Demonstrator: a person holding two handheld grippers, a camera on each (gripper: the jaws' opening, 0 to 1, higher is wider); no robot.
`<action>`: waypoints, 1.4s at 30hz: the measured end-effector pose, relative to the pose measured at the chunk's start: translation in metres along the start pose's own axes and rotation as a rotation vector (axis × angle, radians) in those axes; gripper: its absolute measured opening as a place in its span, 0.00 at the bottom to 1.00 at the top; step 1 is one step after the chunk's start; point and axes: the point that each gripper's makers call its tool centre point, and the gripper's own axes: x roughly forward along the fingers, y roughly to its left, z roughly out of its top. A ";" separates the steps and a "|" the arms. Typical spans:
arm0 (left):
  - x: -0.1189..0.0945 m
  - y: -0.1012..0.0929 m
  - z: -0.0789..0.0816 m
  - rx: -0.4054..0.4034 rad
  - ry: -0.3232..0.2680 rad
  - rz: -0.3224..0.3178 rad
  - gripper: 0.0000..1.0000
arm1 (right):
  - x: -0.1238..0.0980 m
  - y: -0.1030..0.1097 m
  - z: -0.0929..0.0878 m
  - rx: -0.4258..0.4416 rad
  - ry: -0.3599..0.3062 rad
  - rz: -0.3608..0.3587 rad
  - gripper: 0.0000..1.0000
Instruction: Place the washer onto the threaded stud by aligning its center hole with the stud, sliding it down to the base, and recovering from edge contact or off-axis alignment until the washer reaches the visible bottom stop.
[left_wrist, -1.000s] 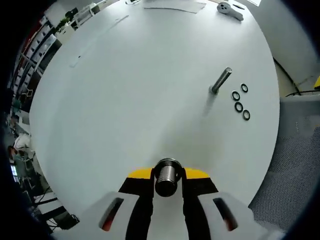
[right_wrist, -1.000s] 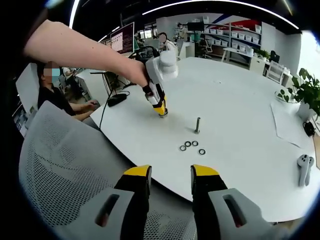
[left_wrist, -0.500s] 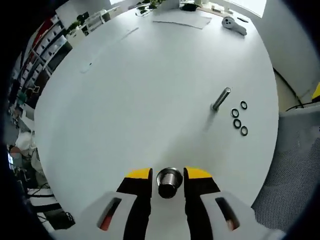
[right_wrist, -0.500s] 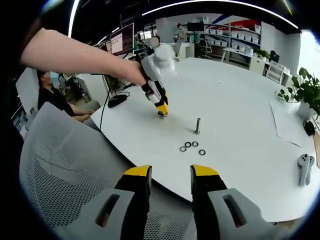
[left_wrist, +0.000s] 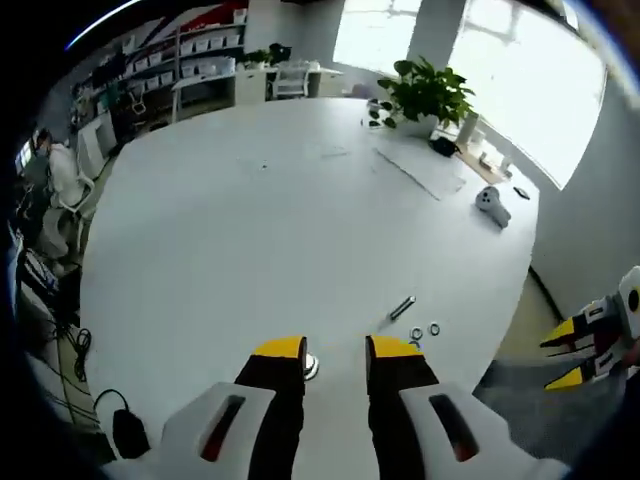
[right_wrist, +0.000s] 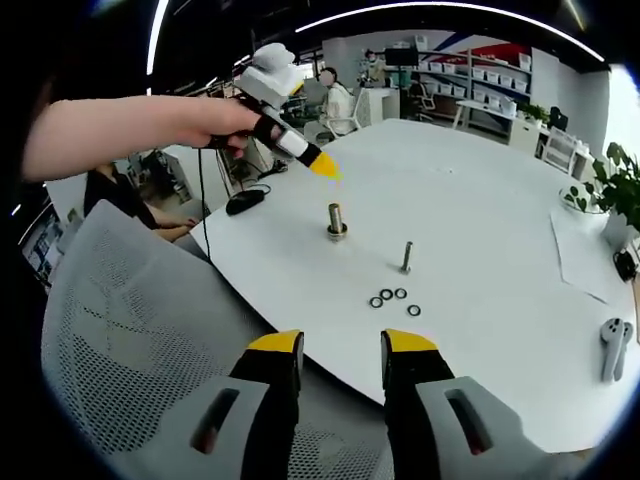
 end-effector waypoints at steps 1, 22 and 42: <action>-0.006 -0.006 -0.001 -0.020 -0.021 -0.005 0.21 | 0.000 0.001 0.000 0.001 -0.004 0.004 0.34; -0.105 -0.041 -0.020 -0.308 -0.300 -0.056 0.22 | -0.001 0.003 0.004 -0.002 -0.026 0.011 0.34; -0.161 -0.018 -0.051 0.065 -0.330 0.036 0.25 | 0.000 -0.009 -0.006 0.018 0.026 -0.046 0.34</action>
